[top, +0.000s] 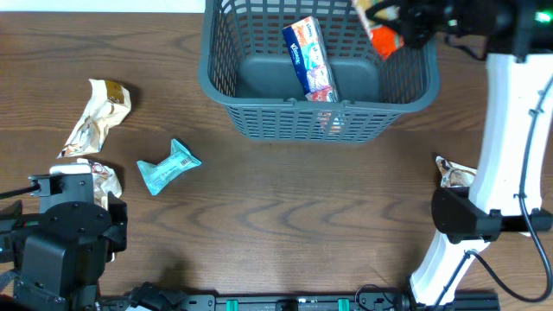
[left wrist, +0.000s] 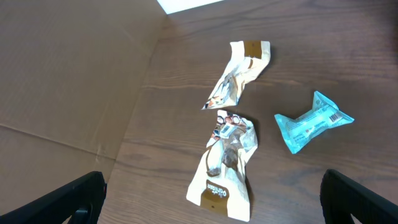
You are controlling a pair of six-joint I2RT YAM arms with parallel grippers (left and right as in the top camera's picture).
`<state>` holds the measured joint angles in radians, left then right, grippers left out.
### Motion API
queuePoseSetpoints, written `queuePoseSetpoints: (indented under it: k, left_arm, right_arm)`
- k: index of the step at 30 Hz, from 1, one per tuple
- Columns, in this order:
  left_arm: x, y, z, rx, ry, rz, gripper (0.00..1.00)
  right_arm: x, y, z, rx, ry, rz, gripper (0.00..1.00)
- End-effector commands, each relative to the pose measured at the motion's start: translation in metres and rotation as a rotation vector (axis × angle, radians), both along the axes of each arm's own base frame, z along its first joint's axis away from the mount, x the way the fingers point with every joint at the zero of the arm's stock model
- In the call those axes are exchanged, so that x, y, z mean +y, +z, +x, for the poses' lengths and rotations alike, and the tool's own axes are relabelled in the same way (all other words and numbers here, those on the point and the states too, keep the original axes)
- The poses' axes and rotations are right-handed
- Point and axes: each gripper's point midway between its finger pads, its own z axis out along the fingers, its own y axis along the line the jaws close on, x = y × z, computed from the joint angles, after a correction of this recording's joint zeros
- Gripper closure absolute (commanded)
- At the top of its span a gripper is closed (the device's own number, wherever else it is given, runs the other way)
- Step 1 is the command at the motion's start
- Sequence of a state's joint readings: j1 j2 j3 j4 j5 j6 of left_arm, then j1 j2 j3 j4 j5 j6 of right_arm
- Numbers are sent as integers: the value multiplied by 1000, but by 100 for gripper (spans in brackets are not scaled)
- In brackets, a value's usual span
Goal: Pack container
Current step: 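Lift the pasta bag with right gripper and lower it into the basket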
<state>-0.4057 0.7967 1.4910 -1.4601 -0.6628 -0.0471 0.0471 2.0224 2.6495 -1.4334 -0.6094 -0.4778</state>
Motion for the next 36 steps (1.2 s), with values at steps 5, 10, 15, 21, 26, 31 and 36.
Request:
queuePoseSetpoints:
  k: [5,10,15,21,26,31,36]
  left_arm:
    - [4,5,-1,-12,14,16,1]
    - [4,5,-1,-12,14,16,1]
    - [4,5,-1,-12,14,16,1]
    - [4,5,-1,-12,14,16,1]
    - [4,5,-1,-12,14,16,1]
    - [4,5,-1,-12,14,16,1]
    - [4,5,-1,-12,14,16,1]
  right_arm:
    - [-5,-64,7,118,16,-104,99]
    - [-18,-117,9,241,-25,-177,98]
    - [-18,-151,5,322,-20,-186,98]
    - [-19,-158,4,338,-24,-189,62]
    - [-21,-159,6,330,-33,-202,5]
    - [-28,-154,21,287,-95,-217,1]
    - [-61,-119,52,168,-320,-262,1]
